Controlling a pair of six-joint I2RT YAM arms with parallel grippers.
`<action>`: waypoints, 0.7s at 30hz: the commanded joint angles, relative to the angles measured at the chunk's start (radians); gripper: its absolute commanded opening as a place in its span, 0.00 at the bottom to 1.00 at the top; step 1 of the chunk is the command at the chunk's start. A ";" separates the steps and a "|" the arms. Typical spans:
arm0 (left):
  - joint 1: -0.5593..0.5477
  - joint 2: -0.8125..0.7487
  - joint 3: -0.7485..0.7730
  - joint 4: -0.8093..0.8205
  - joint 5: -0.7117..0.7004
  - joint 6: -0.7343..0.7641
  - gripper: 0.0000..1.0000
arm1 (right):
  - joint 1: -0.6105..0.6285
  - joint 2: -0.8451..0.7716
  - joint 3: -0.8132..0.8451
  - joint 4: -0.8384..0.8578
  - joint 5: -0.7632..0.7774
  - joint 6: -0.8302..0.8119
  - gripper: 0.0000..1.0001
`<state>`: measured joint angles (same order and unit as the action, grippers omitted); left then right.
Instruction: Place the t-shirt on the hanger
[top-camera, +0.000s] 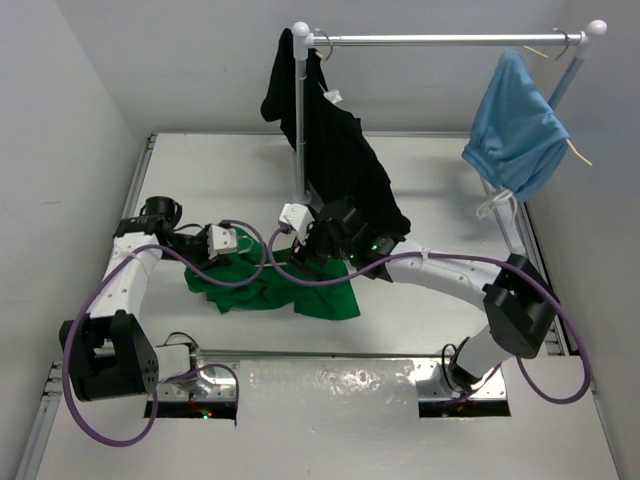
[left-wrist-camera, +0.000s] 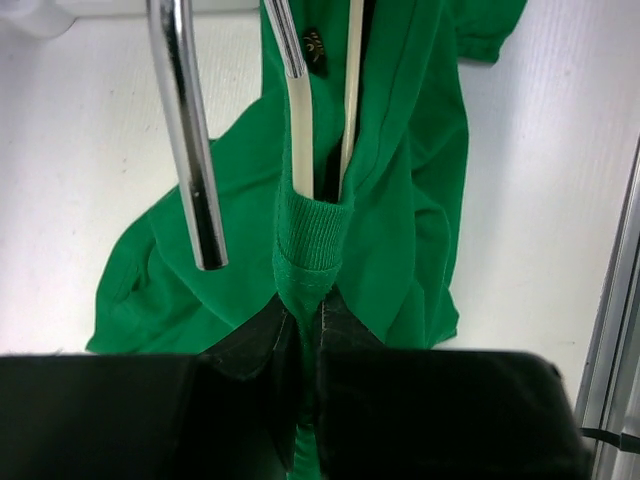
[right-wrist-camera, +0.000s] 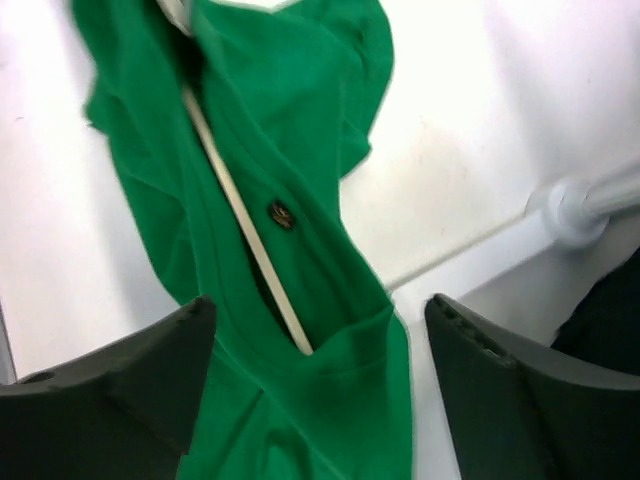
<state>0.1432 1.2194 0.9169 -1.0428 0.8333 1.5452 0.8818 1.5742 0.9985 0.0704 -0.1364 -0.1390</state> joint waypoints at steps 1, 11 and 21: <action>-0.011 0.018 0.046 -0.020 0.102 0.064 0.00 | 0.003 -0.075 0.092 -0.064 -0.113 -0.097 0.85; -0.024 0.049 0.063 -0.114 0.168 0.181 0.00 | 0.005 0.073 0.241 0.083 -0.423 0.051 0.90; -0.024 0.048 0.053 -0.114 0.171 0.187 0.00 | 0.008 0.224 0.342 0.180 -0.477 0.174 0.25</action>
<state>0.1295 1.2724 0.9428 -1.1389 0.9279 1.6974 0.8833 1.8000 1.2961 0.1810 -0.5594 -0.0193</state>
